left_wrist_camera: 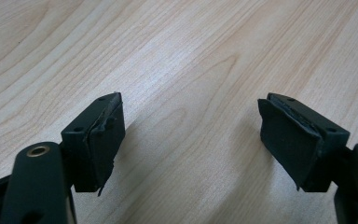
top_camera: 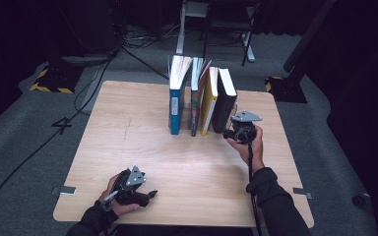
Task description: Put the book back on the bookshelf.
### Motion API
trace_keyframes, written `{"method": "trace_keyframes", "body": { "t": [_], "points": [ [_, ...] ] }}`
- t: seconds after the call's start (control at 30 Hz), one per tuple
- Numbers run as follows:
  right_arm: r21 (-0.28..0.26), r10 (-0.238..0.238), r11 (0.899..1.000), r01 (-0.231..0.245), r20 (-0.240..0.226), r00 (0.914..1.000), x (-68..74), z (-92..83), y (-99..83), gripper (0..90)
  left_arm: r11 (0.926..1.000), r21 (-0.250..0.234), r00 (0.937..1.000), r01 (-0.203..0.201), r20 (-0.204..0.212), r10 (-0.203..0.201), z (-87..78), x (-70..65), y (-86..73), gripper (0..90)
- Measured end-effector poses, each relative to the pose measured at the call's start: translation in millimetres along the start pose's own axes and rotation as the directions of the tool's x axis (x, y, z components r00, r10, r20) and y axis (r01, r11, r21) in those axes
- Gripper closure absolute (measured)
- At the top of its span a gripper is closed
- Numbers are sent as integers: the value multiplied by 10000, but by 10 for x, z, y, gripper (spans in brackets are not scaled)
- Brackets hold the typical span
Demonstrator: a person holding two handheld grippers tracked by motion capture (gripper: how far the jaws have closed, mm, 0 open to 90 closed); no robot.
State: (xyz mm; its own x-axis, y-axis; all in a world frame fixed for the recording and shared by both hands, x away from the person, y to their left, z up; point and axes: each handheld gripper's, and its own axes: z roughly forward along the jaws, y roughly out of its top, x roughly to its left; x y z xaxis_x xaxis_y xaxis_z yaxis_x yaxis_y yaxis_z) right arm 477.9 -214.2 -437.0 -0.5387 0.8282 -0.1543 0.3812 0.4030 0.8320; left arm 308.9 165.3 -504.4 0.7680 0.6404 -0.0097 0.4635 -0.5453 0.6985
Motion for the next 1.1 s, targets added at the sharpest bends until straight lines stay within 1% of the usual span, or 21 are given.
{"method": "trace_keyframes", "body": {
  "t": [0.13, 0.2, 0.23, 0.27, 0.3, 0.33, 0.4, 0.47, 0.6, 0.67, 0.8, 1.0, 1.1],
  "points": [
    [175, -199, 9996, 203, -260, 9995, 9, -97, -57, 377, 10000, -10, 10000, -9, -9, 9, 1, -1, 0, 222],
    [177, -297, 9994, 304, -381, 9988, 12, -150, -67, 372, 10000, -20, 10000, 26, -22, -26, 1, -4, -1, 222],
    [219, -314, 9992, 325, -492, 9983, 11, -181, -71, 373, 10000, -20, 10000, 25, -29, -25, 1, -3, -1, 222],
    [351, -406, 9985, 432, -701, 9967, 11, -231, -83, 377, 10000, -16, 10000, 29, -23, -29, 1, -2, -1, 222],
    [351, -406, 9985, 432, -701, 9967, 11, -231, -83, 377, 10000, -12, 10000, 26, -20, -26, 0, -2, -1, 222],
    [382, -653, 9969, 682, -726, 9952, 19, -273, -100, 373, 10000, -11, 10000, 24, -21, -24, 0, -2, -1, 222],
    [408, -689, 9966, 722, -777, 9946, 20, -293, -112, 369, 10000, -14, 10000, 27, -23, -27, 1, -2, -1, 222],
    [475, -676, 9963, 722, -939, 9933, 19, -337, -140, 358, 10000, -12, 10000, 31, -24, -31, 1, -2, -1, 221],
    [566, -874, 9939, 947, -1206, 9888, 33, -420, -182, 347, 10000, -10, 10000, 15, -14, -15, 1, 1, 0, 219],
    [548, -1084, 9918, 1157, -1215, 9867, 43, -466, -201, 346, 10000, -13, 10000, 34, -21, -35, 1, 0, 0, 219],
    [637, -1218, 9893, 1314, -1368, 9831, 58, -541, -235, 336, 10000, -15, 10000, 38, -25, -38, 2, -1, -1, 219],
    [756, -1571, 9827, 1693, -1457, 9768, 83, -623, -307, 324, 10000, -8, 10000, 43, -32, -43, 1, -1, -1, 219],
    [788, -1653, 9806, 1794, -1590, 9734, 88, -663, -357, 319, 10000, -17, 10000, 38, -28, -38, 2, -1, 0, 219]
  ]
}}
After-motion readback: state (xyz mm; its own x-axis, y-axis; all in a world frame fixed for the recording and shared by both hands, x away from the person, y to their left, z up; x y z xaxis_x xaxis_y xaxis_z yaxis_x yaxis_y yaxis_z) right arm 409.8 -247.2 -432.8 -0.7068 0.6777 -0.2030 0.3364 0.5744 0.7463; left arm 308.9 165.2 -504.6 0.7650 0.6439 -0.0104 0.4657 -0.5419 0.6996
